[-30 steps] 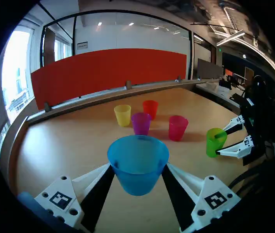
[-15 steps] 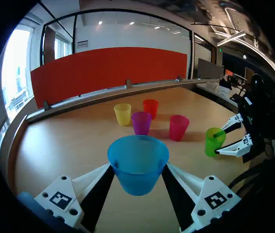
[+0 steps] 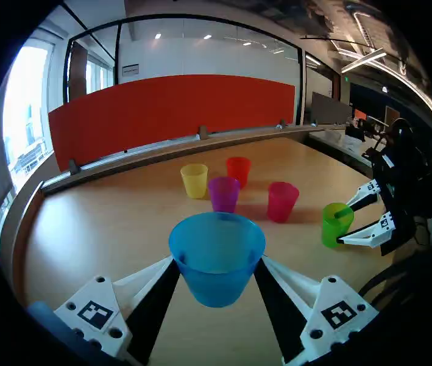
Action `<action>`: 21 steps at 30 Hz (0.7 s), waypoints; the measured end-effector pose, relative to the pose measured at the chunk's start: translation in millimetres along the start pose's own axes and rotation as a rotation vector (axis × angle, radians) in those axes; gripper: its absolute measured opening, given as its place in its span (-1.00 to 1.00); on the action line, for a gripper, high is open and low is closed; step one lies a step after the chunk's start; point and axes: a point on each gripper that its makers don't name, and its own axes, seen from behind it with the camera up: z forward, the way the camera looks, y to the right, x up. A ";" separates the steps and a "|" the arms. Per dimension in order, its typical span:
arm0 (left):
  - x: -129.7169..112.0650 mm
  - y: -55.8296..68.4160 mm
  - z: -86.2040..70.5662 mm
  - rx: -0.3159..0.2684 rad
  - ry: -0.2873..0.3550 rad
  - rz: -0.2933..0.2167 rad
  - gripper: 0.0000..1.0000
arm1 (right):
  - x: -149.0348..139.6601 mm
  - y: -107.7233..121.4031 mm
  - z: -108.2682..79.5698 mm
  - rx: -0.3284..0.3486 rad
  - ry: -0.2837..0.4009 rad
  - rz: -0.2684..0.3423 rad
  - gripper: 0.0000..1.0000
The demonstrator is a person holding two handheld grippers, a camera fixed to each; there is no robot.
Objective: Pour water
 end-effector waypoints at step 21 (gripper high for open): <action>2.4 -2.3 -0.6 0.006 0.005 -0.002 0.62 | 8.1 1.1 14.0 0.016 -0.003 -0.016 0.68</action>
